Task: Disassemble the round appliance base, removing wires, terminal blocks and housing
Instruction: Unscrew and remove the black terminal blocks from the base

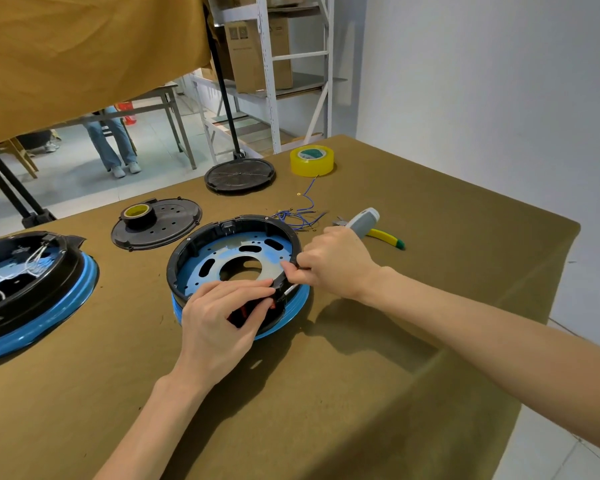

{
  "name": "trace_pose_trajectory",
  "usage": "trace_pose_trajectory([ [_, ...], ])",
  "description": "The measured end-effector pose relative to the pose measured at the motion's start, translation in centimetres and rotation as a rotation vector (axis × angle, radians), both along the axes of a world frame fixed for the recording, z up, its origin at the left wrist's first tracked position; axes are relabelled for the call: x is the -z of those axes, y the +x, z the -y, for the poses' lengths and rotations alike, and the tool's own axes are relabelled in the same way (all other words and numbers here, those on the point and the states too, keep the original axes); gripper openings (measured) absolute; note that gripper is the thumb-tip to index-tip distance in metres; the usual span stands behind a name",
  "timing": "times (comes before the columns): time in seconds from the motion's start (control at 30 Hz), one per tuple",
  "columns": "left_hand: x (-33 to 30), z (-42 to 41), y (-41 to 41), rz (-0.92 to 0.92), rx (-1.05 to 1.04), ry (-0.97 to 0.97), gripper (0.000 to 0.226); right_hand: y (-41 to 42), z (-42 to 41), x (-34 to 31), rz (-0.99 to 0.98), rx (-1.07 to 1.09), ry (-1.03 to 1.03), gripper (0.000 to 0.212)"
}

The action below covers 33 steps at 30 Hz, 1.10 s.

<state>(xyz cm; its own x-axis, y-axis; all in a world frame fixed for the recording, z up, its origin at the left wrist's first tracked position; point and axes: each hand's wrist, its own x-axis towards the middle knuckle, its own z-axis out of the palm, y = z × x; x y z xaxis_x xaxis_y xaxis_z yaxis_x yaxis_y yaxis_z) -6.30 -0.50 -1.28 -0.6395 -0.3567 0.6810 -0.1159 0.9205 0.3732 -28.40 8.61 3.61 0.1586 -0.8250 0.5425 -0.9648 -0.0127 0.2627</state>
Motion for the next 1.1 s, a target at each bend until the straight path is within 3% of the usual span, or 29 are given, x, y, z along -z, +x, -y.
trace_pose_trajectory([
  [0.1, 0.0, -0.1, 0.0, -0.013, -0.001, 0.0, 0.025, -0.2, -0.1, 0.7, 0.0, -0.021, -0.089, 0.057],
  [0.33, 0.0, -0.2, -0.1, -0.02, -0.021, 0.009, 0.025, 2.2, -2.2, 3.2, 0.043, 0.304, -0.156, 0.062],
  [0.53, -0.2, -0.4, -0.2, -0.02, -0.028, 0.013, 0.026, -0.4, 0.0, 2.5, 0.158, -0.043, -0.132, 0.054],
  [0.7, 0.0, 0.0, -0.1, -0.015, -0.028, 0.007, 0.026, -0.5, 0.7, 3.8, 0.151, -0.1, -0.217, 0.043],
  [0.8, 0.1, 0.1, -0.1, -0.018, -0.03, 0.0, 0.024, 0.1, -0.4, 4.2, 0.185, -0.039, -0.195, 0.042],
  [1.0, 0.2, 0.2, -0.2, -0.026, -0.041, -0.018, 0.021, 3.4, -2.6, 4.1, 0.155, 0.299, -0.1, 0.039],
  [1.1, 0.1, 0.1, -0.2, -0.033, -0.043, 0.003, 0.021, 3.6, -2.4, 3.5, 0.148, 0.293, -0.109, 0.041],
])
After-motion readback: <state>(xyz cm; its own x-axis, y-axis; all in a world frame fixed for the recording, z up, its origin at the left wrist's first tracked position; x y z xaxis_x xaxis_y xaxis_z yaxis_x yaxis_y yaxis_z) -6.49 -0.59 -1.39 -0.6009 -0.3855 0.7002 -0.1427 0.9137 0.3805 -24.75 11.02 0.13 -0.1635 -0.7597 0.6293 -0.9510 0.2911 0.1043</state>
